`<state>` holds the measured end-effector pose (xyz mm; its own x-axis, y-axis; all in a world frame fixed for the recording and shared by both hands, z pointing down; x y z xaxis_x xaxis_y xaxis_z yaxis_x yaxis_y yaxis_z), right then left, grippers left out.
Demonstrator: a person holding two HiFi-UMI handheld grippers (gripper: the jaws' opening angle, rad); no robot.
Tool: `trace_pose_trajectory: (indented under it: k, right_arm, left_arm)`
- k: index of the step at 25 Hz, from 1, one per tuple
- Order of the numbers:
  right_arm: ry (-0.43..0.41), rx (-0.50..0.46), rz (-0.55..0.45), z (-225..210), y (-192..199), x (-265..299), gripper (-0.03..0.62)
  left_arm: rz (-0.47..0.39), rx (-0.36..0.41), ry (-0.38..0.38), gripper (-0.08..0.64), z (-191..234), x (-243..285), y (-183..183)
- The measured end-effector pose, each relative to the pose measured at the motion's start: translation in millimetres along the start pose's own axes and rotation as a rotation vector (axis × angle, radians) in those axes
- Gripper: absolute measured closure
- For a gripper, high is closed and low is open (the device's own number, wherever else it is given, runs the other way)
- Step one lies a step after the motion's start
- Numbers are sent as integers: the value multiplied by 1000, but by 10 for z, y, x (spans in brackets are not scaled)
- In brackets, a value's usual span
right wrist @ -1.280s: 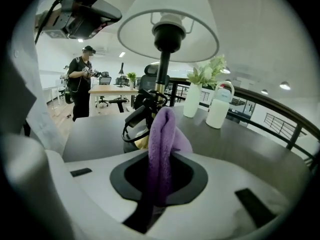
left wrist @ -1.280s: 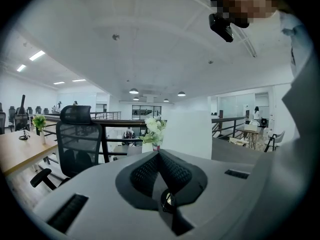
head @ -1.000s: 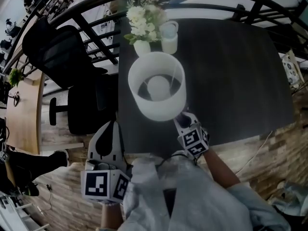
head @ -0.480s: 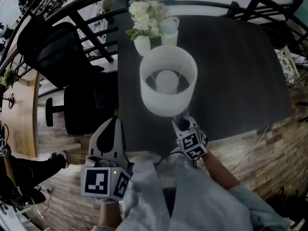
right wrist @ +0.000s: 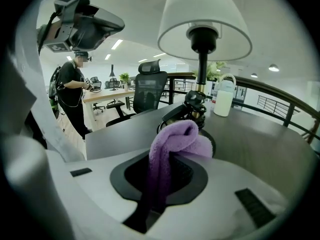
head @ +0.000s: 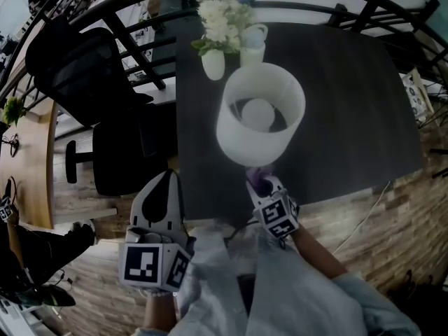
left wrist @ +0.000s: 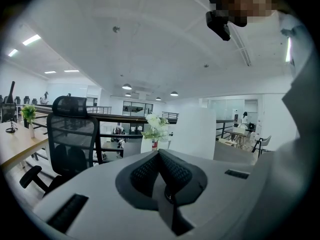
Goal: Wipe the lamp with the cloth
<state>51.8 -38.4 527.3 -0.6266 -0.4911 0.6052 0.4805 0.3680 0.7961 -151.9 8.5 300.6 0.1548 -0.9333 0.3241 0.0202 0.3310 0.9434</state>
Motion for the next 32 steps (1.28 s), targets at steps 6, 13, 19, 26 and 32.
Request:
trace_pose_trajectory:
  k: [6, 13, 19, 26, 32]
  right_arm:
    - [-26, 2, -10, 184, -35, 40, 541]
    - [-63, -9, -27, 430, -170, 128, 541]
    - [-125, -103, -64, 668, -422, 262, 541]
    - [-112, -93, -173, 790, -889, 476, 541]
    - [108, 76, -187, 639, -858, 643, 541]
  left_arm:
    - [-4, 7, 3, 558, 115, -41, 38]
    - [0, -1, -1, 558, 228, -108, 76]
    - [-5, 4, -7, 558, 307, -174, 82]
    - [0, -1, -22, 558, 364, -265, 98]
    - [2, 4, -27, 558, 405, -327, 117]
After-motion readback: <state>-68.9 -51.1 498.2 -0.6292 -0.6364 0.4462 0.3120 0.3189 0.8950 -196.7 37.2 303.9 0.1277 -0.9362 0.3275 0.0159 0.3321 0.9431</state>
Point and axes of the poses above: the fingertips, and each gripper's own axes: x forward along the fingers, z to its left, y out of its underside, the point moved 8 cm from there along -x, backward along the fingers, and after that the axes turned 1 degree about x, right-handed, at the moved point
